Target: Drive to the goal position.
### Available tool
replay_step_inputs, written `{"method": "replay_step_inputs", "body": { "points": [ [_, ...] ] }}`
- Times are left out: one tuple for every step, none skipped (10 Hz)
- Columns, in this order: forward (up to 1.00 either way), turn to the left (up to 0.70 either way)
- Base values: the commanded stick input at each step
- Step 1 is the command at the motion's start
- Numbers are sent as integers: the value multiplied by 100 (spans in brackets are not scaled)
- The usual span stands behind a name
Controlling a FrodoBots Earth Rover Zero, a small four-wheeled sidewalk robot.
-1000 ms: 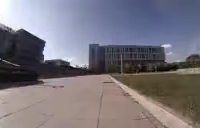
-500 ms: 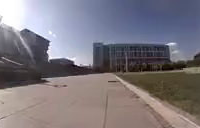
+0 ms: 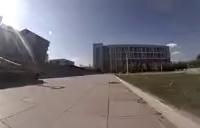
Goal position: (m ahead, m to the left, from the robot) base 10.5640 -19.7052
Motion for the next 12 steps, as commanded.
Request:
{"method": "replay_step_inputs", "body": {
  "points": [
    [70,0],
    [70,0],
    [70,0],
    [70,0],
    [70,0],
    [70,0],
    [70,0],
    [70,0],
    [70,0],
    [70,0],
    [70,0],
    [70,0]
  ]
}}
